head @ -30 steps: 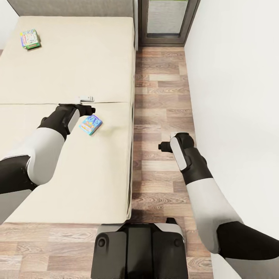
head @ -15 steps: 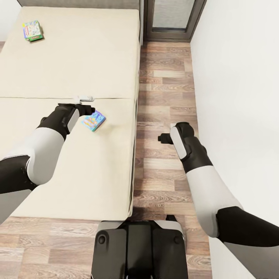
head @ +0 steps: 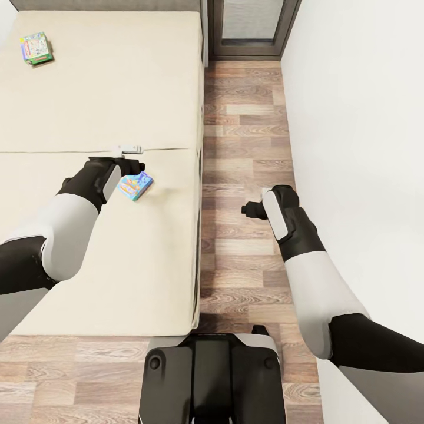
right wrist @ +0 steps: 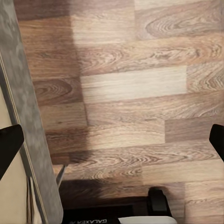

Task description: Put all the toys in the child's room - the three board games (two on the bed and one on the table), the two jigsaw puzzles on the table, and the tennis ball on the table - inside the toy box on the table in the child's room.

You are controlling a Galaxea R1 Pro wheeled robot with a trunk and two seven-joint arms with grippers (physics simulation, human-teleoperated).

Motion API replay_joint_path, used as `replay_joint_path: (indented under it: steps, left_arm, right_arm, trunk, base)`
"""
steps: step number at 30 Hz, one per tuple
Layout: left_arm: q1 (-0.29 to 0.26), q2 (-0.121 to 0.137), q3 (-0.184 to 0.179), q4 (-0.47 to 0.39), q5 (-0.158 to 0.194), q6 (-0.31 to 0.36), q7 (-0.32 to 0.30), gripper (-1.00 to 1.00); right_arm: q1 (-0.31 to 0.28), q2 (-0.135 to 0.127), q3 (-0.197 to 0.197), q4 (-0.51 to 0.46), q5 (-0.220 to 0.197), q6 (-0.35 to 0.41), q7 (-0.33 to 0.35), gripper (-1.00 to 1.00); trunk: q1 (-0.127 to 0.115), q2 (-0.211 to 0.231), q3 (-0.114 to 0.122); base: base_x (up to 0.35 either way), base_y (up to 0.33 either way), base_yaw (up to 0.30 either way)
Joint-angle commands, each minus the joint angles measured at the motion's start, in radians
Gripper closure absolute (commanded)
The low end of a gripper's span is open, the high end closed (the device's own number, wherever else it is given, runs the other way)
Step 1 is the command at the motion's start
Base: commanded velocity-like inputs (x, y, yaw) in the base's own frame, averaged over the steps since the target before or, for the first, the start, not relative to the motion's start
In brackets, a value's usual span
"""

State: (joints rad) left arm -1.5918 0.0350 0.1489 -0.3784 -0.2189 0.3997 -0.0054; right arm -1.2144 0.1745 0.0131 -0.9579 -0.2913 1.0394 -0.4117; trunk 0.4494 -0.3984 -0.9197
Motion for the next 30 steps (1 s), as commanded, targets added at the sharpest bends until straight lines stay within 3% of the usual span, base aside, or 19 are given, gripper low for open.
replay_joint_path:
  steps: [1, 30]
  left_arm:
    - [0.000, -0.001, 0.007, -0.001, -0.008, 0.005, -0.002, -1.00]
    - [0.000, -0.001, 0.005, -0.006, -0.008, 0.004, -0.004, -1.00]
  right_arm:
    - [-0.001, 0.000, 0.001, -0.001, -0.010, 0.002, -0.010, -1.00]
    - [-0.001, 0.000, -0.001, -0.002, -0.012, 0.002, -0.010, -1.00]
  trunk:
    - [0.001, -0.002, -0.001]
    - [0.001, -0.002, -0.001]
  base:
    - [0.000, 0.000, -0.019]
    - [-0.015, 0.006, -0.002]
